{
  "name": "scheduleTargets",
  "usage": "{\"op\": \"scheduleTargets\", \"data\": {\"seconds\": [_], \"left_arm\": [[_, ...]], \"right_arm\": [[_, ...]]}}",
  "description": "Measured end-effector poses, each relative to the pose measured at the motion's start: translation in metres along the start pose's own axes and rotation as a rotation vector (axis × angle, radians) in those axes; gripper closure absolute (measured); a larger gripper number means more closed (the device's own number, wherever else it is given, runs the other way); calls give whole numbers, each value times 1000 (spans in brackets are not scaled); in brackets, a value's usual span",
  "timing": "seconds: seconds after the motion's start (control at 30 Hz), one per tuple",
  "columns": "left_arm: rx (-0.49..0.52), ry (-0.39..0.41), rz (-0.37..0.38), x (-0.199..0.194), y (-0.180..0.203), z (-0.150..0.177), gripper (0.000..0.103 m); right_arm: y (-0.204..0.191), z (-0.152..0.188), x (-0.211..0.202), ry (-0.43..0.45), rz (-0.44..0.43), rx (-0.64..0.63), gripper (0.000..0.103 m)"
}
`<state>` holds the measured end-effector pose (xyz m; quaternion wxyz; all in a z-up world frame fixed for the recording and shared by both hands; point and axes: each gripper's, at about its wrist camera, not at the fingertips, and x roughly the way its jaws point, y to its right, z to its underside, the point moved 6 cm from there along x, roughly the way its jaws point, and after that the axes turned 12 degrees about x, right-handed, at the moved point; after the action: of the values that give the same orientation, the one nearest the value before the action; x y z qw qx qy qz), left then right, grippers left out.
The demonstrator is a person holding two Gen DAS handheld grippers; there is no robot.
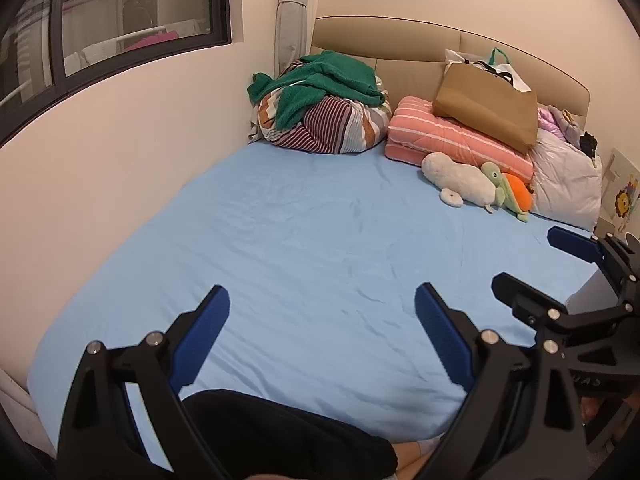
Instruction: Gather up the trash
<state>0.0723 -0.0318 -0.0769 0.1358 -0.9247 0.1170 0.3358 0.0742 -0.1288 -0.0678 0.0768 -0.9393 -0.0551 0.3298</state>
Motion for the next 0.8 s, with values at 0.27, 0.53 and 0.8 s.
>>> {"op": "scheduleTargets", "data": {"seconds": [0.27, 0.53, 0.8], "left_arm": [[5, 16, -7, -3, 2, 0, 9], [10, -25, -65, 1, 2, 2, 9], [23, -27, -65, -2, 6, 5, 9]], "right_arm": [[4, 0, -2, 2, -1, 7, 10], [3, -1, -2, 3, 0, 7, 10], [7, -1, -4, 6, -2, 7, 10]]}}
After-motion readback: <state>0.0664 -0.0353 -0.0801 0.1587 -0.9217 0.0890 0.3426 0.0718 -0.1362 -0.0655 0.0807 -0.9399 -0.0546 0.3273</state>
